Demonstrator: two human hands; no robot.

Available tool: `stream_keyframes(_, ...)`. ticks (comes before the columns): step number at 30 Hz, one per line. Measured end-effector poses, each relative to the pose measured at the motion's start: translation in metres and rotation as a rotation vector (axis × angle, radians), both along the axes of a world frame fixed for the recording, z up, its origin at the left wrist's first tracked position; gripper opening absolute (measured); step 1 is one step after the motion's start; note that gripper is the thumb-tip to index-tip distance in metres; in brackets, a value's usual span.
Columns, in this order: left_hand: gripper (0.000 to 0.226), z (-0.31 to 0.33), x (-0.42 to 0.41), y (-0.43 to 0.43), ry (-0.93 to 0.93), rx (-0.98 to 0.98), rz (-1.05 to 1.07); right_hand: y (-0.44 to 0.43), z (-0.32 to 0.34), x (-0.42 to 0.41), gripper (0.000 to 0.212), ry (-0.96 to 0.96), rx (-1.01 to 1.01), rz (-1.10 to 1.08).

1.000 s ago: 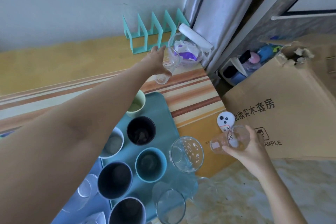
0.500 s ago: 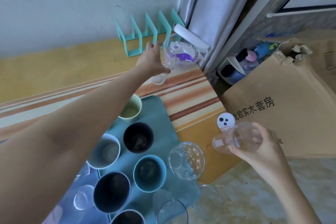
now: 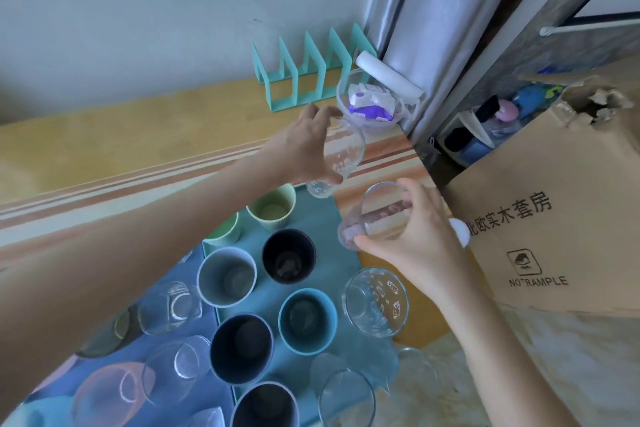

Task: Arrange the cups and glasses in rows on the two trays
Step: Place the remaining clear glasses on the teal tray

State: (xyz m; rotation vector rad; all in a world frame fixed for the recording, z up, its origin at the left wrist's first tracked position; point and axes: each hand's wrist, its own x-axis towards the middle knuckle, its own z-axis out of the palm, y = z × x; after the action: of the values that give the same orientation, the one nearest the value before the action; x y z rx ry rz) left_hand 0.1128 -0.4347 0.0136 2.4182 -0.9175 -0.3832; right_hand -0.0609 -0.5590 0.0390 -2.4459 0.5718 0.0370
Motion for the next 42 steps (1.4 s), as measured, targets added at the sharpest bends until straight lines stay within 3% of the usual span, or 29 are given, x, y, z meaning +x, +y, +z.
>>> stream_keyframes(9,0.100,-0.033,-0.012,-0.001,-0.013,0.078,-0.057,0.024,-0.051,0.006,0.090,0.123,-0.029,0.038)
stream_keyframes(25,0.100,-0.060,-0.010,0.005,-0.015,0.096,-0.063,0.031,-0.067,0.017,0.095,0.104,-0.083,0.075)
stream_keyframes(37,0.108,-0.058,0.001,0.006,0.044,0.130,-0.065,0.032,-0.068,0.021,0.095,0.106,-0.063,0.072)
stream_keyframes(42,0.116,-0.053,0.005,0.007,0.168,0.177,-0.089,0.032,-0.068,0.022,0.093,0.090,-0.071,0.067)
